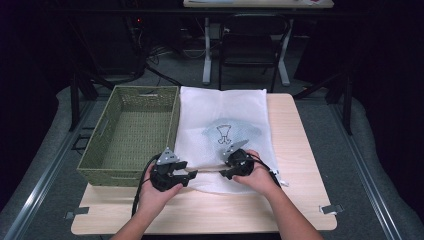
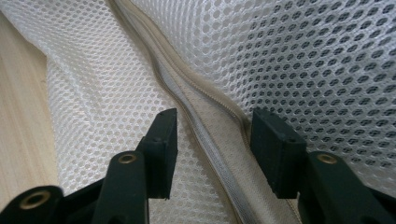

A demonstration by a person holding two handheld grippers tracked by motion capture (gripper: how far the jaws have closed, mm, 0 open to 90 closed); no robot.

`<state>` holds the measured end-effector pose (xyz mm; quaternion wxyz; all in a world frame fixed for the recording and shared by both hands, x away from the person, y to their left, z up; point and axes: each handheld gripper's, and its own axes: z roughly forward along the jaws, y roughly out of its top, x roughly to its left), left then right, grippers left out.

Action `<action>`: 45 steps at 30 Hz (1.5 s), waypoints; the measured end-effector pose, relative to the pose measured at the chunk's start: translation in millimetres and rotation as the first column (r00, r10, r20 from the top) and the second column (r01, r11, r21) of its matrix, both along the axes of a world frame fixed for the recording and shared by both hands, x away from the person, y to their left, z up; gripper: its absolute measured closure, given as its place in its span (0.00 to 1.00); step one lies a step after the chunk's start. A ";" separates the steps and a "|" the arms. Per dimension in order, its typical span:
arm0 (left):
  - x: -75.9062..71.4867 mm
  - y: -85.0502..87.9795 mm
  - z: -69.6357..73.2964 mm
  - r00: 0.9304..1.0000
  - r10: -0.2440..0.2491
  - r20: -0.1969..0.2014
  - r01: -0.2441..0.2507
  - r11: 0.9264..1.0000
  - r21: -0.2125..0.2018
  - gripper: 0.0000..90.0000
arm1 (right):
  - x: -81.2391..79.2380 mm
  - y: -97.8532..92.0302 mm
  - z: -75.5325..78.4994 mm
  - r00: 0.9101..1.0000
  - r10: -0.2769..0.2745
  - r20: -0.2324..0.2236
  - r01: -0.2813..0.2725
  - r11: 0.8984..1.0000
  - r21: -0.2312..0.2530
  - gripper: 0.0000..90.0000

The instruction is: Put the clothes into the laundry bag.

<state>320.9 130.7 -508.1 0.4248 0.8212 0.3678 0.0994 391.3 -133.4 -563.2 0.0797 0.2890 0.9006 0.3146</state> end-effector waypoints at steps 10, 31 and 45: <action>-0.7 0.6 1.5 1.000 0.000 0.008 0.000 1.000 -0.003 0.52 | -6.4 3.6 11.9 0.999 0.015 0.029 -0.015 1.000 -0.016 0.49; -1.6 0.6 2.7 1.000 0.006 0.006 -0.006 1.000 -0.010 0.51 | -27.5 -6.1 43.0 0.993 -0.020 0.113 0.023 0.999 -0.025 0.45; -1.1 1.3 2.8 1.000 0.007 0.009 -0.007 1.000 -0.011 0.51 | -62.7 -31.8 46.0 0.989 -0.050 0.136 0.048 0.999 0.013 0.46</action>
